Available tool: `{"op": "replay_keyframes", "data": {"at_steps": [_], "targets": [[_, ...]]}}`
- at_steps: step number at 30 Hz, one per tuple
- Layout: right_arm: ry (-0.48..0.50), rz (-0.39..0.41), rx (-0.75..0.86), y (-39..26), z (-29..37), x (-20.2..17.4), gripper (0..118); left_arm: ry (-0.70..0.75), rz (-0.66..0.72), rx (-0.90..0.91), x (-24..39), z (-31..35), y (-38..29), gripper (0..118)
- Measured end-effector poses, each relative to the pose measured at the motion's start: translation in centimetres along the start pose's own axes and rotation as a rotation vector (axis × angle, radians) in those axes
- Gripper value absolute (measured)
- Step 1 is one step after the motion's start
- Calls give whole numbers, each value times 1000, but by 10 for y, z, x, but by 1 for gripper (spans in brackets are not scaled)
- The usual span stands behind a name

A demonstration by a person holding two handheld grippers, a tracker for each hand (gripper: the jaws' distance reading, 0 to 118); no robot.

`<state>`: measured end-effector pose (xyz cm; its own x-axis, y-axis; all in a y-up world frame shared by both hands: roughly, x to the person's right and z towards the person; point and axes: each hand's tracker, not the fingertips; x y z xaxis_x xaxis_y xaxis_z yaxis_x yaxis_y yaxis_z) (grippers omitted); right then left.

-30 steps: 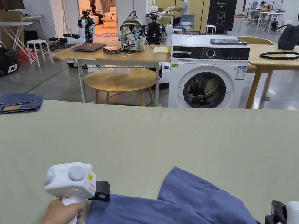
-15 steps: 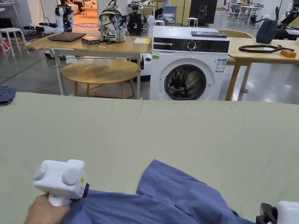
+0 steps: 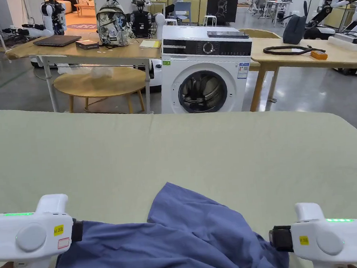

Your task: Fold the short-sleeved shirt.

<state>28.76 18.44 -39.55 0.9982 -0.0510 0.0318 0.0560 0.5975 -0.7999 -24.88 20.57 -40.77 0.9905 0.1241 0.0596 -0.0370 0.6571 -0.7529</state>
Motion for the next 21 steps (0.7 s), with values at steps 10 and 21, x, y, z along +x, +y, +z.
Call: {"op": "replay_keyframes", "data": {"at_steps": [10, 21], "targets": [[20, 32, -86, -27, -17, -16, 3, 6, -3, -14, 7, 12, -20, 0], [-11, 36, 281, 10, 95, -14, 2, 30, -6, 124, -5, 82, 5, 0]]}}
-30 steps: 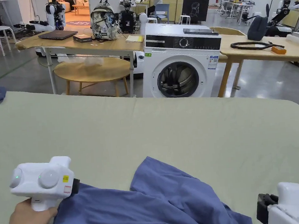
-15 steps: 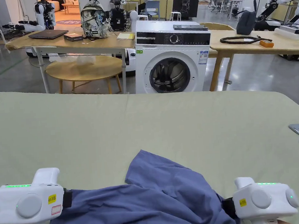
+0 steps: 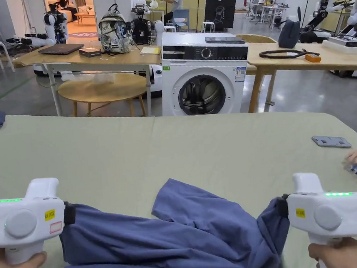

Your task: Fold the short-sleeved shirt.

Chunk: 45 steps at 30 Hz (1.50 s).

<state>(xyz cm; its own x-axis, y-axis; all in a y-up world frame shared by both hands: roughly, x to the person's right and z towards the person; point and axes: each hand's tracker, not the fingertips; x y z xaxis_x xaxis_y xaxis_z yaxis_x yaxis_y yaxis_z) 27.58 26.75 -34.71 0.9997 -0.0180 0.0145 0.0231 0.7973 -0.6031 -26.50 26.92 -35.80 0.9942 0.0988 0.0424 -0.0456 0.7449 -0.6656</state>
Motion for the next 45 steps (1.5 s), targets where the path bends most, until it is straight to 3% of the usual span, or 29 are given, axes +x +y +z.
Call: {"op": "replay_keyframes", "data": {"at_steps": [16, 31, 38, 45], "targets": [[-110, 45, 365, 141, 105, -16, 2, 192, -1, 270, -74, 117, 147, 0], [-209, 61, 502, 266, 96, 8, 2, 285, 93, 375, -128, 128, 271, 0], [-217, 50, 512, 292, 80, 10, 2, 289, 88, 400, -120, 121, 286, 0], [-216, 69, 444, 256, 51, 8, 2, 297, 51, 345, -119, 87, 252, 0]]}}
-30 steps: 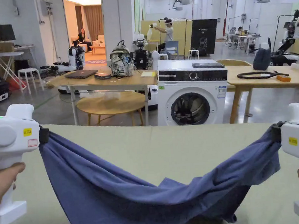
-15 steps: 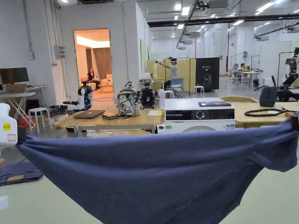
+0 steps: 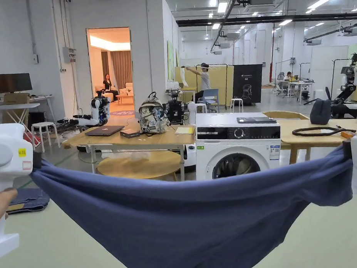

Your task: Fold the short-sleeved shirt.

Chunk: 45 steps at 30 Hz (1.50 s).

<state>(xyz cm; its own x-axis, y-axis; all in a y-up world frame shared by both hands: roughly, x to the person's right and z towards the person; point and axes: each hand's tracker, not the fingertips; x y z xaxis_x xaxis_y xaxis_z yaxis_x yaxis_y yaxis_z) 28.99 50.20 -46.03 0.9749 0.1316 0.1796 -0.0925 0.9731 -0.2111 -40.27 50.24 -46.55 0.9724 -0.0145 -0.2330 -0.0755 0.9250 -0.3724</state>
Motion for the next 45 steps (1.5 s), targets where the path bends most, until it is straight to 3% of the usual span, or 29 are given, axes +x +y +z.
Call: {"op": "replay_keyframes", "data": {"at_steps": [9, 23, 38, 40, 41, 42, 45], "targets": [[-9, 38, -107, -92, 21, -2, 2, -26, -21, -117, 4, 5, -105, 0], [1, 76, -221, -236, 139, 0, 2, -64, 0, -229, -21, 76, -287, 0], [-11, 107, -398, -325, 166, -8, 4, -35, 68, -411, -35, 92, -400, 1], [-19, 111, -390, -325, 169, -10, 12, -32, 64, -397, -40, 86, -404, 28], [-19, 107, -384, -324, 172, -12, 23, -8, 44, -389, -38, 87, -403, 42], [-20, 103, -377, -323, 174, -14, 42, 20, 21, -381, -36, 89, -402, 46], [-22, 93, -339, -317, 183, -26, 52, 12, 12, -351, -27, 112, -389, 47]]}}
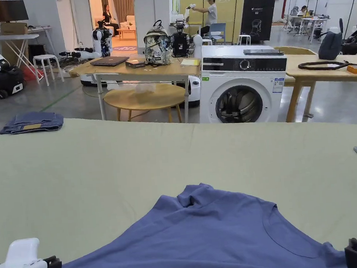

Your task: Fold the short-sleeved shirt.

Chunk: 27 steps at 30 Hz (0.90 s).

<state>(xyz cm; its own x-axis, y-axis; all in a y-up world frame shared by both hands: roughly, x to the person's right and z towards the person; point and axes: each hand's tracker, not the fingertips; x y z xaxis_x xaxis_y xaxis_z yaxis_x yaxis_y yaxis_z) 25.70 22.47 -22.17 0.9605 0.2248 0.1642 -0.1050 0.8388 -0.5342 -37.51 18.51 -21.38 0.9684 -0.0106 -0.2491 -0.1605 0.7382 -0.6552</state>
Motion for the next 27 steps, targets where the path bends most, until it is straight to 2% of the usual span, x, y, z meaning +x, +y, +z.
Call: {"op": "replay_keyframes", "data": {"at_steps": [4, 8, 11, 12, 13, 14, 15, 17, 18, 23, 27], "targets": [[28, -20, 70, 7, 16, -25, 59, -28, 0, 80, 20, 19, 3, 51], [127, -90, 150, 16, 34, -60, 60, -122, 3, 164, 48, 25, 7, 51], [133, -80, 226, 21, 45, -95, 59, -158, -5, 208, 80, 33, 9, 50], [138, -83, 236, 21, 46, -102, 53, -161, -15, 238, 92, 36, 9, 43], [147, -94, 239, 23, 48, -109, 39, -156, -31, 269, 102, 39, 9, 32], [155, -102, 246, 25, 50, -115, 21, -153, -48, 290, 119, 52, 13, 20], [161, -113, 257, 27, 51, -122, 9, -153, -57, 291, 128, 56, 14, 12], [152, -95, 278, 29, 54, -134, 0, -160, -67, 305, 140, 60, 17, 4], [169, -90, 292, 30, 55, -137, 0, -164, -74, 314, 144, 54, 16, 0], [214, -129, 310, 39, 60, -145, 0, -158, -50, 359, 155, 62, 18, 0], [251, -141, 281, 44, 54, -151, 0, -126, -66, 303, 150, 57, 21, 0]]}}
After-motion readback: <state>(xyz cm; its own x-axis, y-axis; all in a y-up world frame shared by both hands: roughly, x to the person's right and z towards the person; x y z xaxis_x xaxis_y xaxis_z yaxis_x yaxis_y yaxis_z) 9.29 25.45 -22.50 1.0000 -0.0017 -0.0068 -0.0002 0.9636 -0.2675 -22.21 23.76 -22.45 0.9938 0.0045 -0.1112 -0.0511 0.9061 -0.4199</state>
